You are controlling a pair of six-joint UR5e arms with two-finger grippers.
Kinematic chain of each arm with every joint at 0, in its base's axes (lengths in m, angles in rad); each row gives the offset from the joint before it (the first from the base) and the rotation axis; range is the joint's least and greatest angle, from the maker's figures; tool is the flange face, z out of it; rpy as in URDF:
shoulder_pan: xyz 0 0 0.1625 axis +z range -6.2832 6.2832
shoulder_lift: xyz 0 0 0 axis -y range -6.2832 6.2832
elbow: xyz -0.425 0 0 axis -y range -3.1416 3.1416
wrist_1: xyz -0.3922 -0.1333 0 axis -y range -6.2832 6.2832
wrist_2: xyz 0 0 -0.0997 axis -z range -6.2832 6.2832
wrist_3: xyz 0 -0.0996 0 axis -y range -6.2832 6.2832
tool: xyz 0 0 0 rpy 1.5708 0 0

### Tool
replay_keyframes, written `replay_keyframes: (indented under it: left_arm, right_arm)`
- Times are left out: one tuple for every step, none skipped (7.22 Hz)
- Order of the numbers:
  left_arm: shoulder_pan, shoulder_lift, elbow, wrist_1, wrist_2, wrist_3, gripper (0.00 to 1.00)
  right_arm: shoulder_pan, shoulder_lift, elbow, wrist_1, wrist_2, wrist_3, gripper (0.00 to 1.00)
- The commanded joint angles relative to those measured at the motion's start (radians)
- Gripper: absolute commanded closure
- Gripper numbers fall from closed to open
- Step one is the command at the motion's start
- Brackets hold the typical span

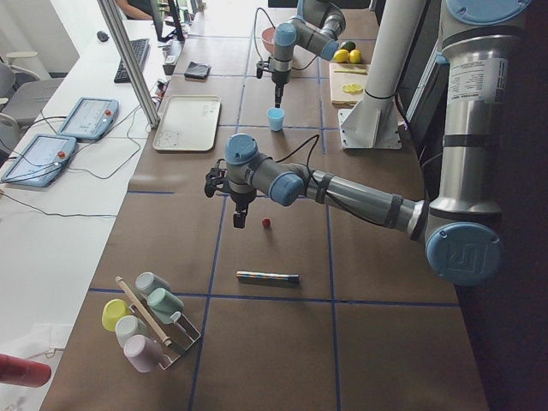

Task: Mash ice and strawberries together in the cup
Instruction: 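Open the right gripper over the light-blue cup to drop the cube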

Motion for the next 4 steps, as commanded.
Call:
replay_keyframes:
  left_arm:
    - [0.0, -0.002, 0.0, 0.001, 0.0, 0.0, 0.0]
    - [0.0, -0.002, 0.002, 0.001, 0.0, 0.0, 0.0]
    - [0.0, -0.002, 0.002, -0.001, 0.0, 0.0, 0.0]
    - [0.0, -0.002, 0.001, -0.001, 0.0, 0.0, 0.0]
  right_arm:
    - [-0.001, 0.009, -0.006, 0.0, -0.001, 0.002, 0.87]
    - [-0.001, 0.017, -0.021, 0.0, -0.001, 0.002, 0.81]
    - [-0.001, 0.017, -0.023, 0.0, -0.002, 0.0, 0.71]
    - [-0.001, 0.015, -0.024, 0.0, -0.002, 0.0, 0.67]
